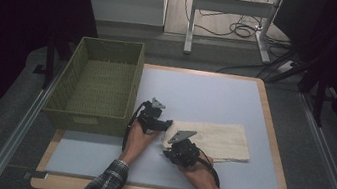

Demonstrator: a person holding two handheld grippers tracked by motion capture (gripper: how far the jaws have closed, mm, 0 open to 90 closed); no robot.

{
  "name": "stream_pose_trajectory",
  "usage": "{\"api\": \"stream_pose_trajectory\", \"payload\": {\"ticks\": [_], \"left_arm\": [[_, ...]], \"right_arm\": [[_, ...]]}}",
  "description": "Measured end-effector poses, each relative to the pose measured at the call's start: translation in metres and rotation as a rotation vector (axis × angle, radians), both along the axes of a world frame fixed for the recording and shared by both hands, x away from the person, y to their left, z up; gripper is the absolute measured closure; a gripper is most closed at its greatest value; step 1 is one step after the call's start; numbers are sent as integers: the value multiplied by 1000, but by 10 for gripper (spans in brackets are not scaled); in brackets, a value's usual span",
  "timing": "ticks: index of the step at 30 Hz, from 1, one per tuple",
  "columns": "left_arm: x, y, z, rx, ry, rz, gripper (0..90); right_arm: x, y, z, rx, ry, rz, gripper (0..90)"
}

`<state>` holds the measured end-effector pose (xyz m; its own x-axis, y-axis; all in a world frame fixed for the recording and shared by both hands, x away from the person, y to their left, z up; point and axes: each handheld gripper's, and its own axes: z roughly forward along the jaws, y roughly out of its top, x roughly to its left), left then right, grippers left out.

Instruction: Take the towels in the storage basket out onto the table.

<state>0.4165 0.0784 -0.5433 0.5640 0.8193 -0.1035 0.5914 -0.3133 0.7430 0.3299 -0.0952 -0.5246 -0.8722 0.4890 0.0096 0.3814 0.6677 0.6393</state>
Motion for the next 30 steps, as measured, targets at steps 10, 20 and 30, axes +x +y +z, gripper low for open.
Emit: {"api": "stream_pose_trajectory", "payload": {"ticks": [10, 20, 30], "left_arm": [[-1, 0, 1, -106, 61, -63, 890], [-18, 2, 12, -48, -32, 9, 898], [-14, -20, 29, -66, -88, -35, 894]], "right_arm": [[8, -10, -1, 80, 94, 9, 843], [6, -3, 5, 124, 101, 36, 841], [3, -38, 25, 181, 59, -18, 841]]}}
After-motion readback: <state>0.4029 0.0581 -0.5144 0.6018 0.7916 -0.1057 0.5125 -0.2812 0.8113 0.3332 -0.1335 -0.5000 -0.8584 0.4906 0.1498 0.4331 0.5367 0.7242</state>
